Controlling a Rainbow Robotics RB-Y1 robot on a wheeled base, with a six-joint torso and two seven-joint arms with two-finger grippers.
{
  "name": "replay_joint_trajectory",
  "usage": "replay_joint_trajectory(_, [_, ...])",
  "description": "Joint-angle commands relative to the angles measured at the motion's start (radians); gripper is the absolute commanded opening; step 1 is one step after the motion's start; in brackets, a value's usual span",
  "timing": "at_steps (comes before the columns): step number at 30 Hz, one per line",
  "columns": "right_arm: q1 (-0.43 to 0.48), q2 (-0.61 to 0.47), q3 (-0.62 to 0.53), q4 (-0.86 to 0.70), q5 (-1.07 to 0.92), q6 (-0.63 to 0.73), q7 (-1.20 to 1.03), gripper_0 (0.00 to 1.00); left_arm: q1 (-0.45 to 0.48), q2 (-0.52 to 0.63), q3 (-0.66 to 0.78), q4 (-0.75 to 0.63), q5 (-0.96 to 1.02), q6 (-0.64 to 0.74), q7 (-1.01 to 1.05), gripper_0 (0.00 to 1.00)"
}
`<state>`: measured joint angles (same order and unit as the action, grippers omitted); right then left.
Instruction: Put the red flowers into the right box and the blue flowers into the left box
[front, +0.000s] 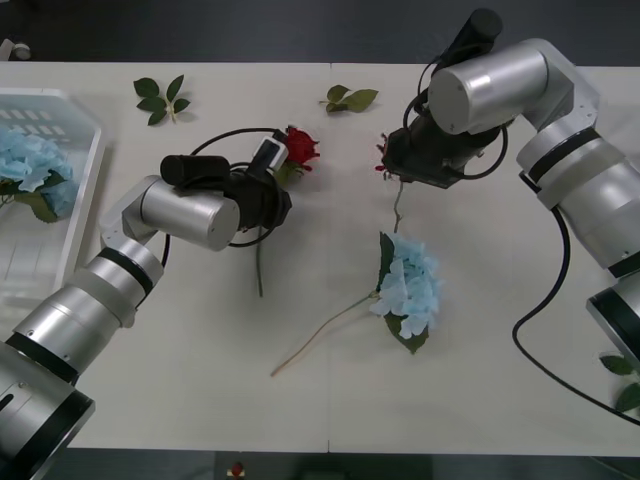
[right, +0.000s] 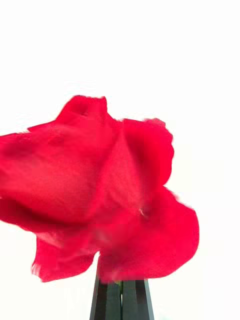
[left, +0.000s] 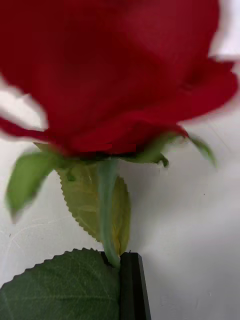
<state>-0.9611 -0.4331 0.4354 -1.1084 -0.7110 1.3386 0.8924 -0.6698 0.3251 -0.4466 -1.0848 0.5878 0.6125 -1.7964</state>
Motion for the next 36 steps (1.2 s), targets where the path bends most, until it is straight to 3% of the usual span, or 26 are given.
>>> replay_joint_trajectory(1, [-0.039,-0.072,-0.05,-0.085,-0.053,0.053,0.025,0.0,-0.036,0.054,0.011,-0.072,0.015,-0.007,0.041,0.0])
replay_joint_trajectory(10, [-0.039,-0.173,-0.103,-0.13,-0.174,0.088,0.045,0.0,0.03,0.158,0.101,-0.32,0.109,0.161,0.06,0.0])
replay_joint_trajectory(21, [-0.027,-0.194,-0.107,-0.128,-0.183,0.09,0.063,0.0,0.292,0.336,0.335,-0.699,0.32,0.408,0.026,0.0])
replay_joint_trajectory(22, [-0.024,-0.194,-0.107,-0.128,-0.182,0.09,0.065,0.08,0.329,0.35,0.367,-0.731,0.36,0.423,-0.005,0.0])
replay_joint_trajectory(23, [-0.024,-0.194,-0.106,-0.128,-0.179,0.09,0.066,0.49,0.365,0.354,0.396,-0.751,0.403,0.435,-0.035,0.0])
replay_joint_trajectory(24, [-0.024,-0.194,-0.106,-0.128,-0.177,0.09,0.066,0.69,0.385,0.356,0.419,-0.764,0.426,0.441,-0.055,0.0])
replay_joint_trajectory(25, [-0.024,-0.194,-0.104,-0.128,-0.177,0.09,0.066,1.0,0.421,0.354,0.454,-0.781,0.488,0.446,-0.098,0.0])
replay_joint_trajectory(30, [-0.024,-0.193,-0.103,-0.128,-0.174,0.091,0.072,1.0,0.52,0.327,0.539,-0.734,0.816,0.446,-0.397,0.0])
replay_joint_trajectory(36, [-0.024,-0.19,-0.103,-0.13,-0.173,0.091,0.079,1.0,0.543,0.296,0.52,-0.606,1.186,0.449,-0.749,0.0])
